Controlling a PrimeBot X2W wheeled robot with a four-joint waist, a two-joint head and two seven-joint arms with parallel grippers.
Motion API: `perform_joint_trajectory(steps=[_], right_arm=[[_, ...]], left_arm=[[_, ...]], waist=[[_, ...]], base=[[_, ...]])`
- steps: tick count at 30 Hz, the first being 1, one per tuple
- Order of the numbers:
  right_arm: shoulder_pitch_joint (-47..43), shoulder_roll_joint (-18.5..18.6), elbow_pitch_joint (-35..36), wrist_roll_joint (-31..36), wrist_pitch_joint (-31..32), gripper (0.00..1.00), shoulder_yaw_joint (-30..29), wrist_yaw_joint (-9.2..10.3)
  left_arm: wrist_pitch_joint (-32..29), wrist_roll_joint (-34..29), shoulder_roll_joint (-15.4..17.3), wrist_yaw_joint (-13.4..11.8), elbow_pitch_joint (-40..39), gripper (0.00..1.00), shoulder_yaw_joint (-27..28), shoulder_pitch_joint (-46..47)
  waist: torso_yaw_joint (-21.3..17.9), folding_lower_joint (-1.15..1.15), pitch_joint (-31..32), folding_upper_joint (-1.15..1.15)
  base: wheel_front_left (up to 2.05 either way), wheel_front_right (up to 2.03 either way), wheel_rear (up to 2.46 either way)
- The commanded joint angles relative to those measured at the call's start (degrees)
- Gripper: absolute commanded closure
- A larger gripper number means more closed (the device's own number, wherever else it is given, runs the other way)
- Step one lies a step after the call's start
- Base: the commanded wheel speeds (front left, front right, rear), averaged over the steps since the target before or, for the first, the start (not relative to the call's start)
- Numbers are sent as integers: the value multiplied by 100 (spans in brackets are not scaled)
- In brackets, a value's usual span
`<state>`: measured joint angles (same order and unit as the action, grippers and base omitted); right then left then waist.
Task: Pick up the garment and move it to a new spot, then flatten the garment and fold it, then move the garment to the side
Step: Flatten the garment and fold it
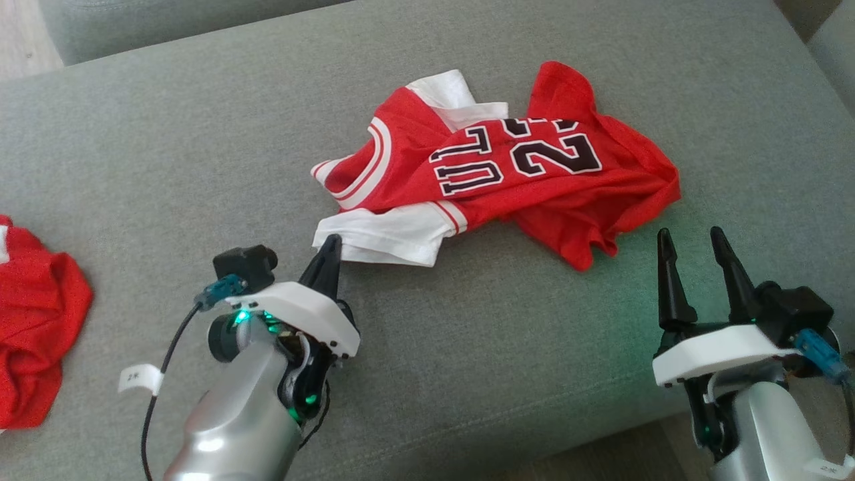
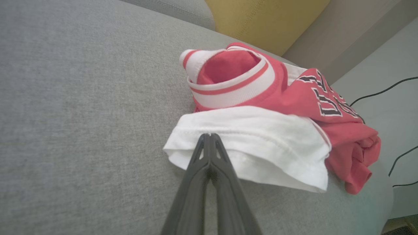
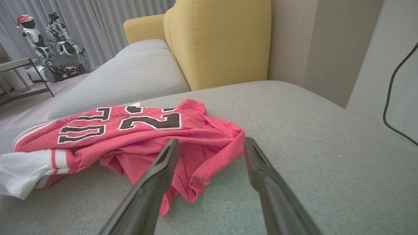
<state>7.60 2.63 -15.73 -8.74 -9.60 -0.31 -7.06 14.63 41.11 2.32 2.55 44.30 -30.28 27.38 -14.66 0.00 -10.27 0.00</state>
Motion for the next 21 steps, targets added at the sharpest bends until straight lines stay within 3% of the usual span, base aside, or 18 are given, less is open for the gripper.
perform_joint_trajectory(steps=[1, 5, 13, 18, 21], right_arm=[[208, 25, 146, 18, -56, 0, 130, -43], [209, 25, 122, 10, -57, 0, 129, -43], [225, 25, 105, 7, -48, 0, 139, -43], [249, 25, 106, -2, -59, 0, 130, -43], [238, 25, 82, -14, -73, 0, 142, -43]], left_arm=[[29, 55, 55, -3, -166, 100, 106, 284], [34, -40, 57, -132, -413, 100, 336, 356], [36, -794, 147, -292, -1571, 100, 1354, 369], [36, -1393, 126, -267, -2582, 100, 2073, 350], [36, -1526, 97, -190, -2740, 100, 2214, 209]], waist=[[38, 0, 27, 0], [128, 0, 89, 0], [260, 0, 198, 0], [342, 0, 220, 0], [400, 0, 241, 0]], base=[[0, 0, 0], [0, 0, 0], [0, 0, 0], [0, 0, 0], [0, 0, 0]])
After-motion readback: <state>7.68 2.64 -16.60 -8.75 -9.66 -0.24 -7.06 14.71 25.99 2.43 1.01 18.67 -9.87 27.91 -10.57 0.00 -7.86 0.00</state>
